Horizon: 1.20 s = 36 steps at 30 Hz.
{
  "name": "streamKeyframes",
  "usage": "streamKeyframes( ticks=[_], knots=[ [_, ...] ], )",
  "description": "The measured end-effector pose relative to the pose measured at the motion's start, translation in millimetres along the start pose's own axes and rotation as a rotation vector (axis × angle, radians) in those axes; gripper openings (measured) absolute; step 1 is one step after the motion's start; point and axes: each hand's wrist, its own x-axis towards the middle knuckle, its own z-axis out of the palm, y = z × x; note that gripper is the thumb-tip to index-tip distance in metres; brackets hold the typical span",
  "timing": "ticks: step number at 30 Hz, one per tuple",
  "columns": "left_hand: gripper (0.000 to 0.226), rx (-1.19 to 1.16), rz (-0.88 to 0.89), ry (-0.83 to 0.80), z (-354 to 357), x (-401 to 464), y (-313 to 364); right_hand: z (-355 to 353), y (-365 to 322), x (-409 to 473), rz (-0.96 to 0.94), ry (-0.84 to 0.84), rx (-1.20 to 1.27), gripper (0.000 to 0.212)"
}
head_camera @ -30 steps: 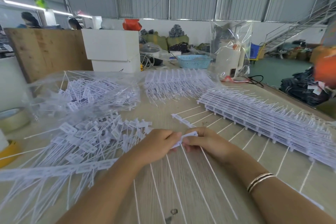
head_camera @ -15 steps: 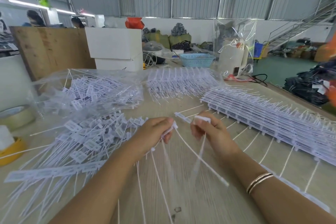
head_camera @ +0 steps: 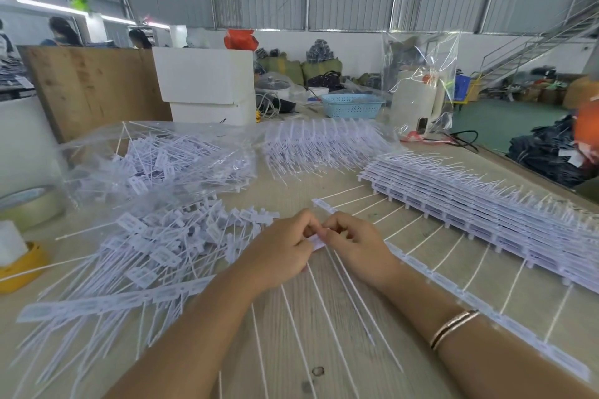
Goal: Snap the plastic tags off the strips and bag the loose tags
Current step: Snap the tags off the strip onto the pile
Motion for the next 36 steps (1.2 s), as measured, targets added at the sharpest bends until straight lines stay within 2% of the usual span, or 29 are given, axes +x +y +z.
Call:
streamKeyframes(
  ticks=[5,8,10,13,15,17,21,25,36],
  knots=[
    [0.015,0.247,0.041,-0.004,1.6,-1.1,2.8,-3.3,3.9,3.4,0.026,0.081,0.117,0.020],
    [0.013,0.265,-0.035,0.051,-3.6,0.3,-2.8,-5.2,3.1,2.5,0.010,0.120,0.174,0.028],
    [0.017,0.257,-0.068,0.031,-5.2,1.1,-6.0,-6.7,1.1,1.5,0.003,0.111,0.234,0.027],
    [0.033,0.133,-0.047,-0.001,-0.7,1.5,-6.4,-8.3,1.4,0.0,0.011,-0.043,0.327,0.020],
    [0.036,0.027,-0.042,0.014,-0.1,1.5,-6.7,-7.3,2.7,-1.0,0.025,-0.189,0.273,0.020],
    [0.038,-0.062,-0.050,-0.007,-2.1,1.5,-8.7,-6.7,6.8,-0.9,0.008,-0.238,0.261,0.019],
    [0.043,-0.219,-0.077,-0.068,-4.2,1.9,-10.9,-5.9,9.5,-0.5,-0.018,-0.206,0.351,0.011],
    [0.039,-0.347,-0.093,-0.092,-5.7,3.4,-11.6,-2.7,9.1,-0.9,-0.068,-0.145,0.381,0.010],
    [0.040,-0.536,-0.046,-0.115,-10.2,1.6,-5.7,-0.7,-2.9,-7.7,-0.138,-0.081,0.468,0.016]
  ],
)
